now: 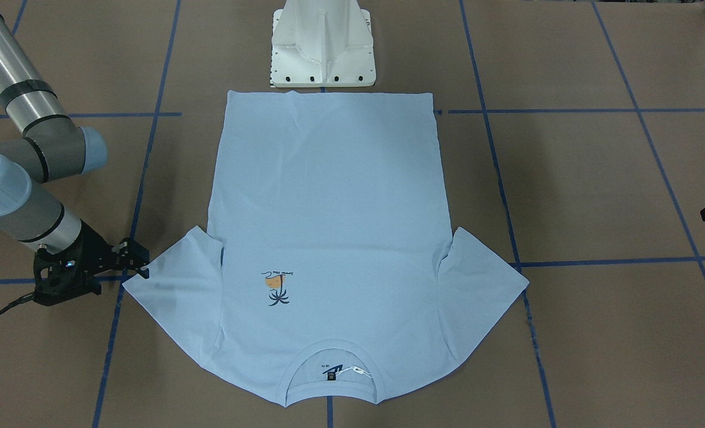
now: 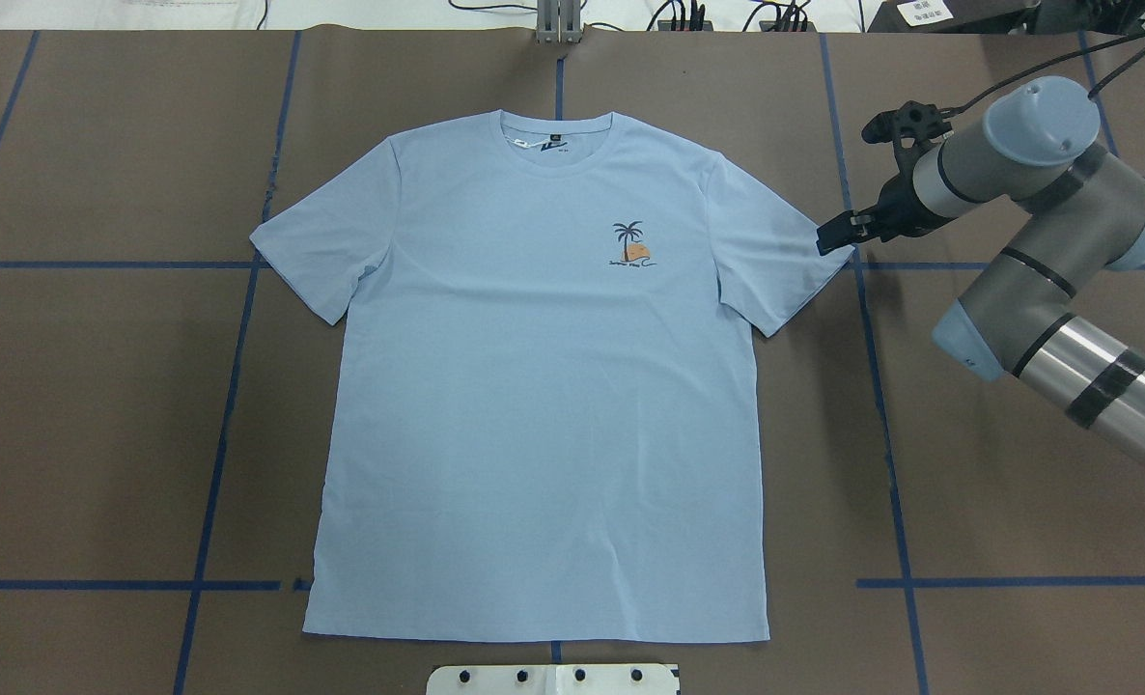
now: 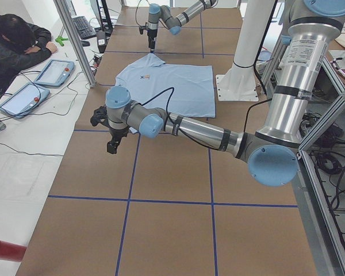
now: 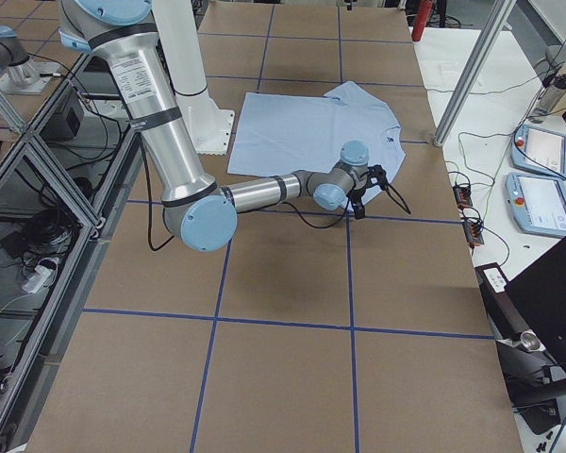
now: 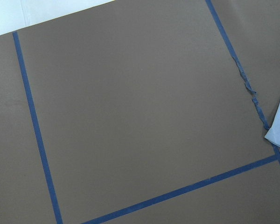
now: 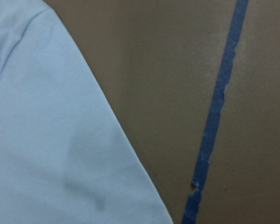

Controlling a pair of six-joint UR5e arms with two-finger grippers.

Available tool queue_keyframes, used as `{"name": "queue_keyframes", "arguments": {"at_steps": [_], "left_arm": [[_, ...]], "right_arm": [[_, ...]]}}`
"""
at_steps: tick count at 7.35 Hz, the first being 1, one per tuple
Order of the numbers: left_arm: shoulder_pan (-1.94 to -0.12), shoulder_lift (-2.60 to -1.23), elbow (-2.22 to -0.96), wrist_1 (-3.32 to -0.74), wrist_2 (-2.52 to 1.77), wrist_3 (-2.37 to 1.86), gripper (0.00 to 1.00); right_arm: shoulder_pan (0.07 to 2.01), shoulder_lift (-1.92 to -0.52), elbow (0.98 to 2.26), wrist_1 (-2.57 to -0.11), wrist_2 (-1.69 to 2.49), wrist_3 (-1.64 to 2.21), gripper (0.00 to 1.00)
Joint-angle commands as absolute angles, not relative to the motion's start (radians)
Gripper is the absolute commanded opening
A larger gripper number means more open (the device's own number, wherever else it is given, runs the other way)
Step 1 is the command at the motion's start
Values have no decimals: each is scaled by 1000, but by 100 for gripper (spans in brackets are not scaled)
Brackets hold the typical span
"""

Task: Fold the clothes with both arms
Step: 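Grasp the sleeve nearest the right gripper and fold it onto the shirt body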

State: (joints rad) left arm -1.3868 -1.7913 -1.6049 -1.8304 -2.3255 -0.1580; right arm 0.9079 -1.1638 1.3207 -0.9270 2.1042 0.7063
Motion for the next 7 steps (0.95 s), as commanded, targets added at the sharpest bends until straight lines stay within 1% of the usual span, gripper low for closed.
{"name": "queue_keyframes", "arguments": {"at_steps": [1,2,3,4,5,7], "left_arm": [[-1387,-1787,-1583,-1871,-2326,-158,100],[-1387,-1786,-1574,-1874,-2326,-156,100],[-1387,-1786,-1572,-1876,-2326,-156,100],[-1387,-1786,-1572,-1876,-2326,-156,100],[-1387,-1786,-1571,-1876,-2326,-156,100],[-1387,-1784,-1548,-1916,-2326,-156,100]], "right_arm": [[874,-1154,1318,-937,2048,706,90],[874,-1152,1318,-939,2048,706,60],[874,-1149,1318,-956,2048,704,33],[876,-1146,1318,-957,2048,704,15],[880,-1144,1318,-956,2048,704,0],[890,-1141,1319,-954,2049,706,0]]}}
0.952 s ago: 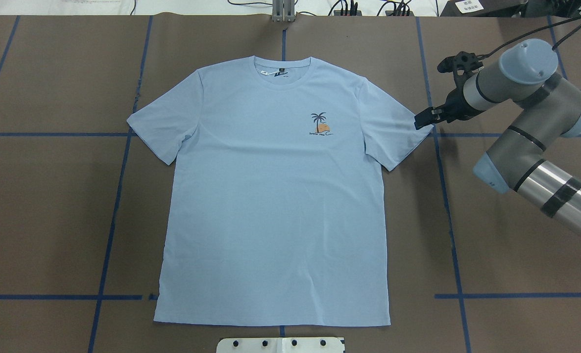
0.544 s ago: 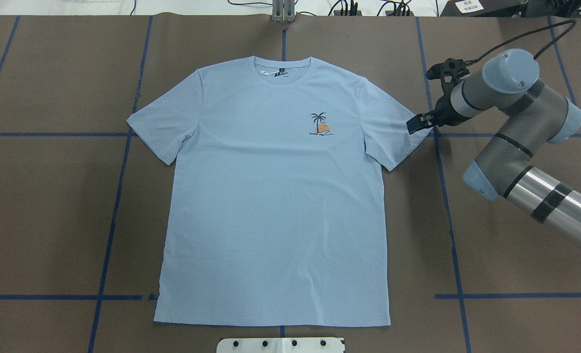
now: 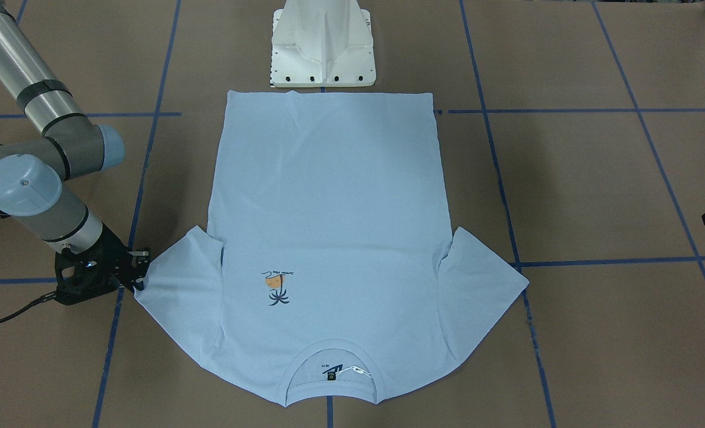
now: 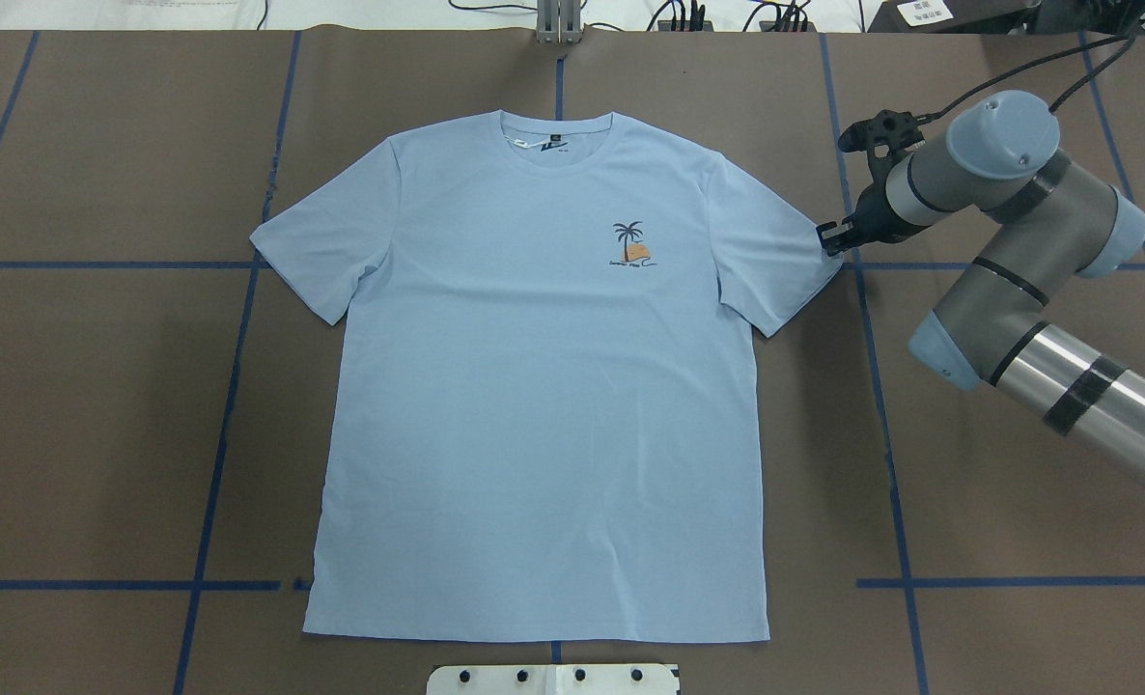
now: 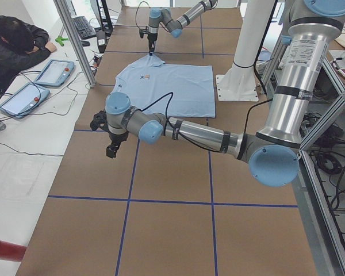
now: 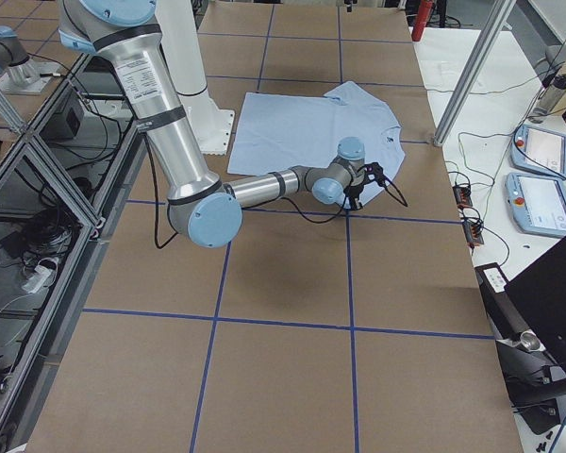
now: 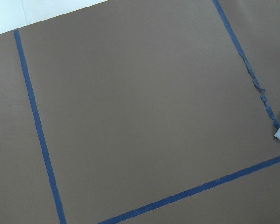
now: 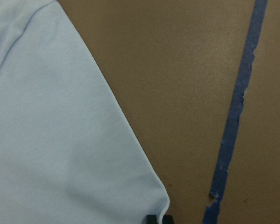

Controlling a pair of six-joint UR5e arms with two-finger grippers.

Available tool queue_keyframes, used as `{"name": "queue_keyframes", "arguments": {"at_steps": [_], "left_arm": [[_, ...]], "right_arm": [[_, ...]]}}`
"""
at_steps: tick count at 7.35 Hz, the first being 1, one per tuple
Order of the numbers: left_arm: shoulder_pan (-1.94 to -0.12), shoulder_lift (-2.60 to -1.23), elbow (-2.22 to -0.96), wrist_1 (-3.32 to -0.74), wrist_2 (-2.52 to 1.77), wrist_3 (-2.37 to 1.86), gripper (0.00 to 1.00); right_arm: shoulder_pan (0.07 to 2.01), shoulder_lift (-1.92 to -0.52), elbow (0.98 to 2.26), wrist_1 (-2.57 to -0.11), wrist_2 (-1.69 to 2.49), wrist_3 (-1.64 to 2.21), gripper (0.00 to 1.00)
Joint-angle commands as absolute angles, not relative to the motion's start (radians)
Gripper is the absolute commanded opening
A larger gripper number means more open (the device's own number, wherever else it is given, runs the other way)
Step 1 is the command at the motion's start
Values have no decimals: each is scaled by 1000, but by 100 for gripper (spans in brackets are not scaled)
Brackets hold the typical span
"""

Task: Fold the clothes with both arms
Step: 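Grasp the sleeve nearest the right gripper and fold it onto the shirt body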

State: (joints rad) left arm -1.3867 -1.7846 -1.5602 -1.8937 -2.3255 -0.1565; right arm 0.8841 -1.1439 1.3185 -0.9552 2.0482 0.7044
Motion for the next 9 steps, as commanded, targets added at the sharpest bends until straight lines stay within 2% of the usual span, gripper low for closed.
{"name": "queue_keyframes", "arguments": {"at_steps": [1,6,7,8,9], "left_arm": [[-1387,-1784,-1542,-1919,-2326,-156,100],[-1387,-1782,-1496,-1991,-2326,-156,100],[-1387,-1782,-1468,-2026,-2326,-156,100],[-1387,-1784,-1465,-2032,-2324,-158,100],[-1387,-1786,-1465,-2033,-2324,-158,100]], "right_arm": [[891,-1132,1325,-948,2052,707,0],[783,-1002,1341,-954,1961,868,0],[750,-936,1329,-991,1909,917,0],[746,-802,1251,-1103,1855,922,0],[746,-670,1094,-1117,1809,922,0]]}}
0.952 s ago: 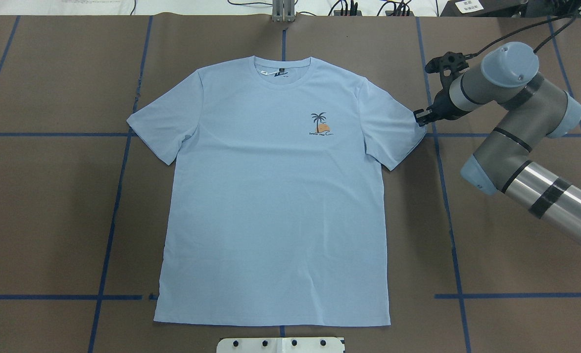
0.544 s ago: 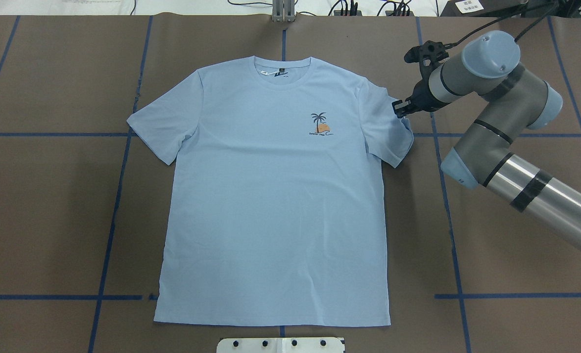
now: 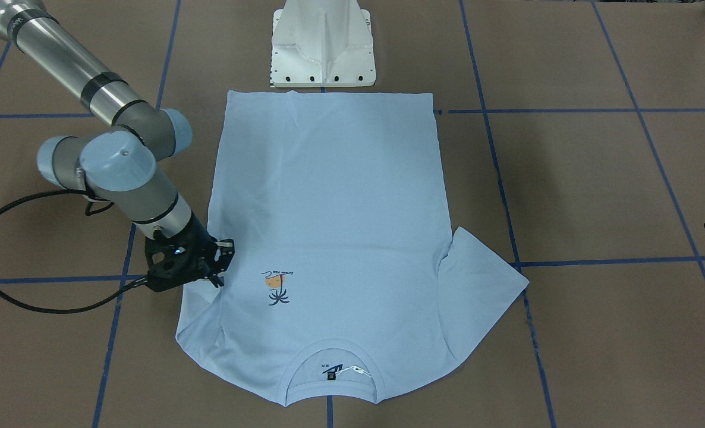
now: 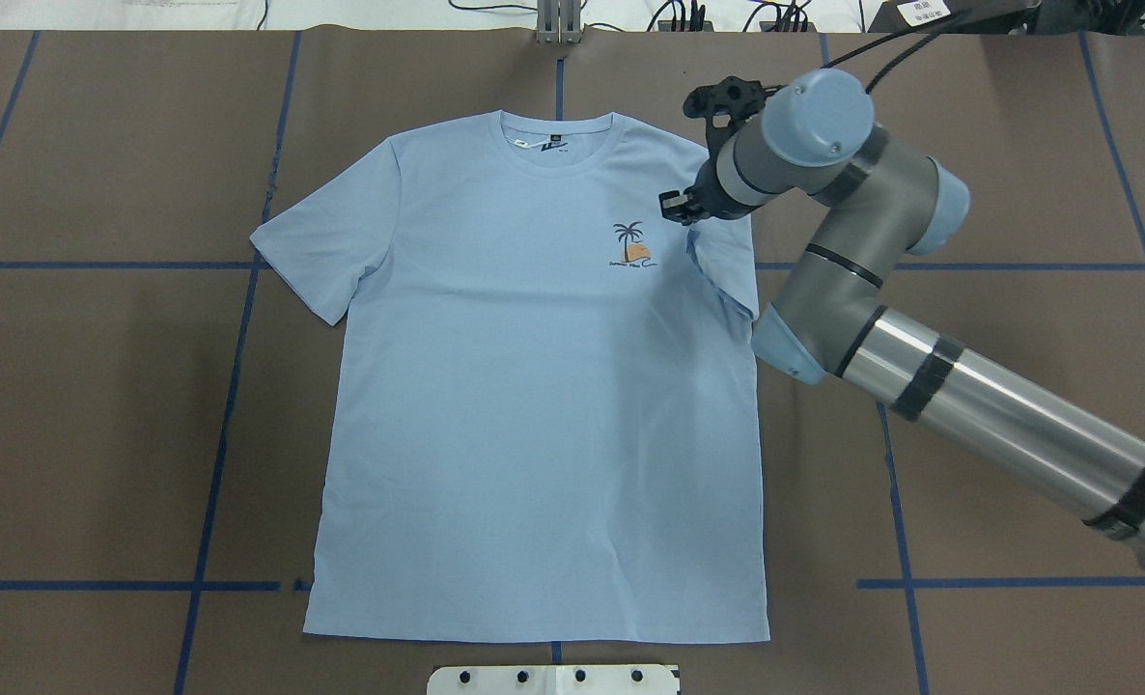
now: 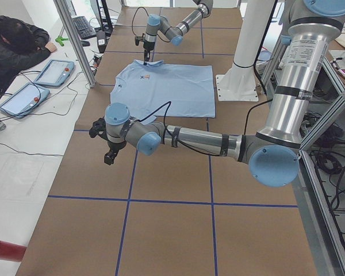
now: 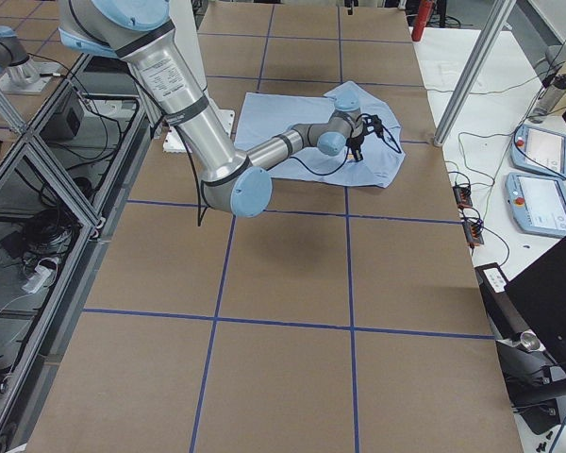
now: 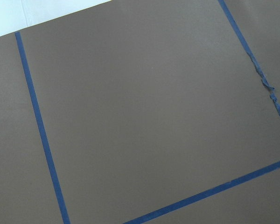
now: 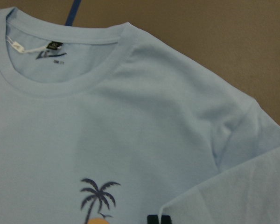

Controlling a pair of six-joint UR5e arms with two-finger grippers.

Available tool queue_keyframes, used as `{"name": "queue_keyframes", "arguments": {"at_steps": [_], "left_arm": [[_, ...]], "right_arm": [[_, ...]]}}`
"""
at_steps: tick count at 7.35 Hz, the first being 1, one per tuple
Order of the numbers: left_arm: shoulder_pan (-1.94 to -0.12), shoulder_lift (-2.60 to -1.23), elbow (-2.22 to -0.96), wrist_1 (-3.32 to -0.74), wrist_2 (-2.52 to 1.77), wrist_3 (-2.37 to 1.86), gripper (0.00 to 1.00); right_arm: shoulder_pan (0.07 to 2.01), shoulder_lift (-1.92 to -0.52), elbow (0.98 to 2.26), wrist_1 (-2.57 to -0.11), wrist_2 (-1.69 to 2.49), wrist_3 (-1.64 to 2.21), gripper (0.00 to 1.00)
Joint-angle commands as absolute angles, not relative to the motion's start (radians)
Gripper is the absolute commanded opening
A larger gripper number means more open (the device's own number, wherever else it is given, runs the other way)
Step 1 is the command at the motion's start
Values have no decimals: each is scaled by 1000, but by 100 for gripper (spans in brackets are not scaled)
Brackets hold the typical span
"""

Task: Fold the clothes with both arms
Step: 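Grasp the sleeve nearest the right gripper and fold it onto the shirt body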

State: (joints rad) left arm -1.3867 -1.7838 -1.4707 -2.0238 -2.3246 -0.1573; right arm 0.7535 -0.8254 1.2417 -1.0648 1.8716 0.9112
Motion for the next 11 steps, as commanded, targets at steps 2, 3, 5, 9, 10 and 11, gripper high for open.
{"name": "queue_keyframes", "arguments": {"at_steps": [2,3,5,9,10,11], "left_arm": [[-1387,-1795,-1466,-2033,-2324,-161,100],[-1387,-1796,-1465,-2034,-2324,-172,100],[-1385,-1807,-1463,-2037,-2324,-223,100],[-1139,-1865,-1497,-2192,-2173,-870,100],[-1049,-1879,-1523,-2188,-2064,-991,100],[-982,-1905,-1525,-2183,-2012,-1093,100]], "right_arm": [[732,-629,1008,-1100,1758,916,99],[730,-632,1008,-1079,1755,917,100],[732,-627,1012,-1077,1758,923,100],[771,-658,1252,-1454,1939,963,100],[803,-663,1344,-1643,1974,954,100],[845,-726,1465,-1746,2065,934,100]]}}
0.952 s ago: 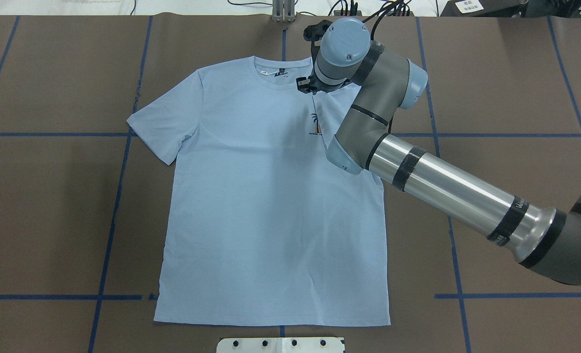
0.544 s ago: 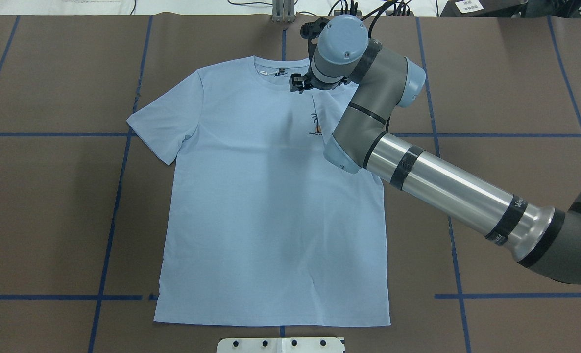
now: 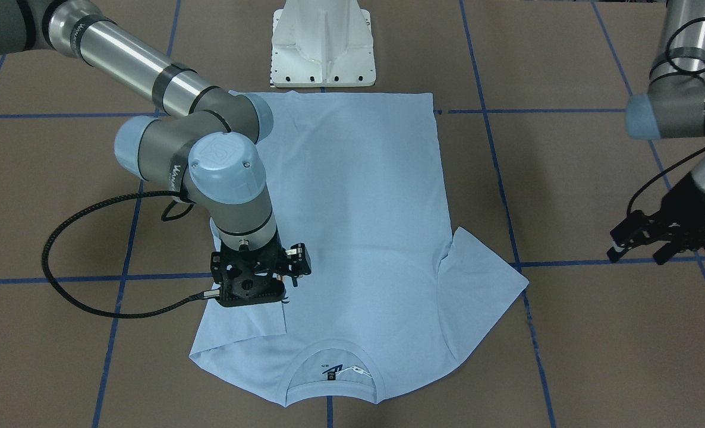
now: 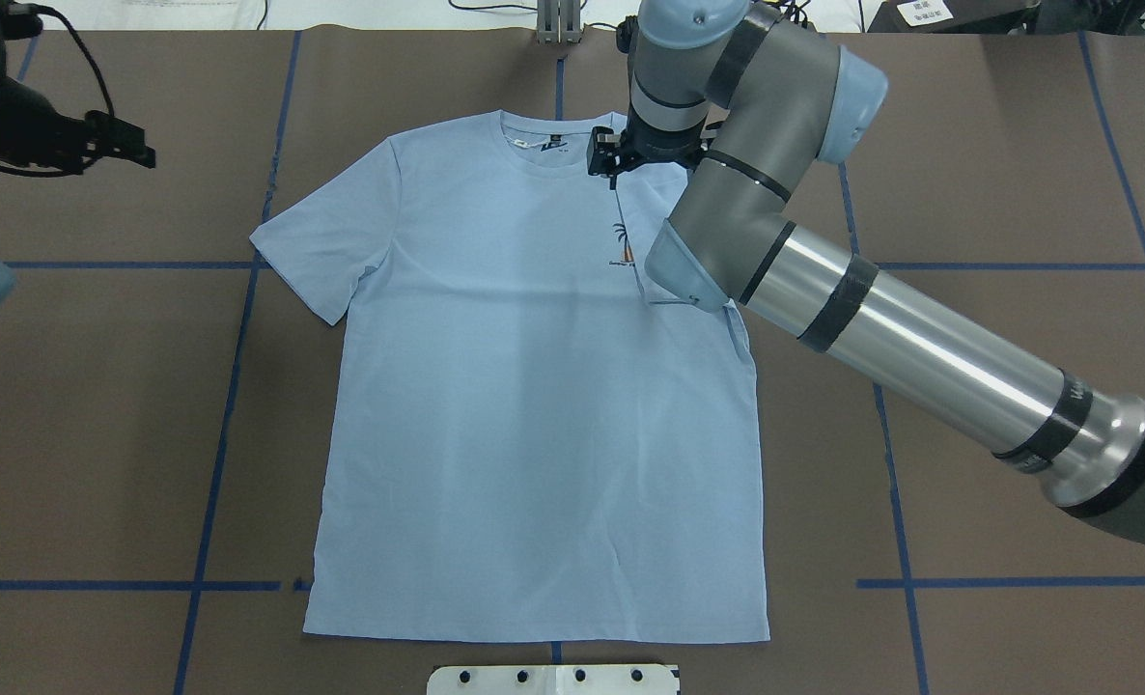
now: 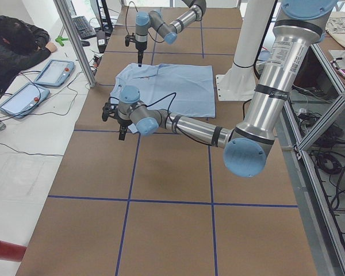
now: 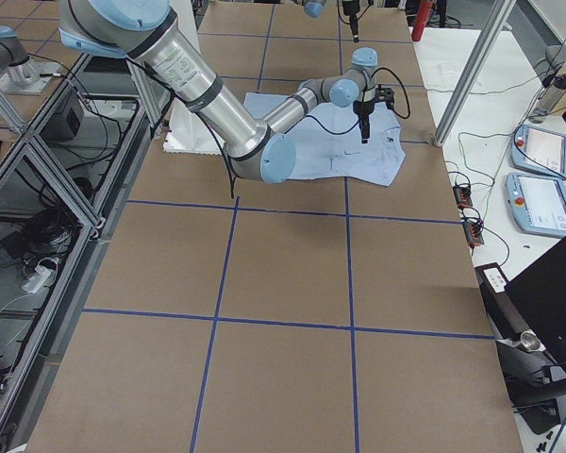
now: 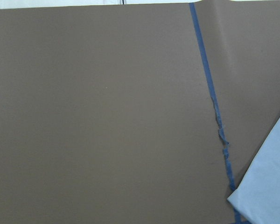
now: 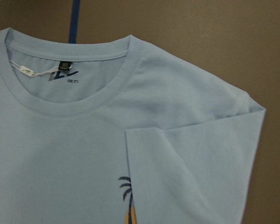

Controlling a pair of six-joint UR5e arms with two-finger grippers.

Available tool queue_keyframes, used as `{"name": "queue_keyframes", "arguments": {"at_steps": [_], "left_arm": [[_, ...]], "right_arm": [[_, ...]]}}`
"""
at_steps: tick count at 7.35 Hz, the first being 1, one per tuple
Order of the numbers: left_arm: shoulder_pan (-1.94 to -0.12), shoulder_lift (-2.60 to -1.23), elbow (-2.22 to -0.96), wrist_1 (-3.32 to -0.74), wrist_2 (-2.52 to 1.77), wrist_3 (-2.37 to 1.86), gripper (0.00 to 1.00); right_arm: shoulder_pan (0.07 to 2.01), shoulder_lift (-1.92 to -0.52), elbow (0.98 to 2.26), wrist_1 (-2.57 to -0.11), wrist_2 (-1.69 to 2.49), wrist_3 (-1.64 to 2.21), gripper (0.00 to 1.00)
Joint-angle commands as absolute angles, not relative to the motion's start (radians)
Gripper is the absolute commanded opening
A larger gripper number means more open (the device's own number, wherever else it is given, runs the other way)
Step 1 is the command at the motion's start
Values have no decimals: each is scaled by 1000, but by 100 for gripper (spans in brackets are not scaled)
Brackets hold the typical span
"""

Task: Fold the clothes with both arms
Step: 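Fold the other sleeve inward with the left gripper while the right gripper holds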

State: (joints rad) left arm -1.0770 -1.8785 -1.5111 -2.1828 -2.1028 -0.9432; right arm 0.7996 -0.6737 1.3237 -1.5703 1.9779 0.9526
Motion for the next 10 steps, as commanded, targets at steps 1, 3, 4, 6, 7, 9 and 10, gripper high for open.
{"name": "queue_keyframes", "arguments": {"at_steps": [1,3,4,6,7,9,10], "left_arm": [[-913,-1940,-1508,-2181,-1937,-1180,100],[-881,-1991,-1412,-2181,-1856,-1193,99],[-876,-1996,-1378,-2186,-1826,-1190,99],[-835,-1996,-1345,-2190,-1793,-1193,99],[-831,-1997,-1342,-2192,-1793,-1193,98],[-821,-1996,-1341,-2191,-1793,-1189,91],[-815,-1996,-1341,-2191,-1793,-1189,81]], "right_arm": [[851,-838,1588,-1749,2077,927,100],[851,-923,1664,-1737,2043,914,100],[851,-940,1672,-1702,2057,910,100],[845,-974,1683,-1677,2056,919,100],[847,-985,1686,-1669,2051,929,100],[841,-1014,1683,-1568,2025,957,100],[839,-1012,1680,-1571,2026,957,100]]}}
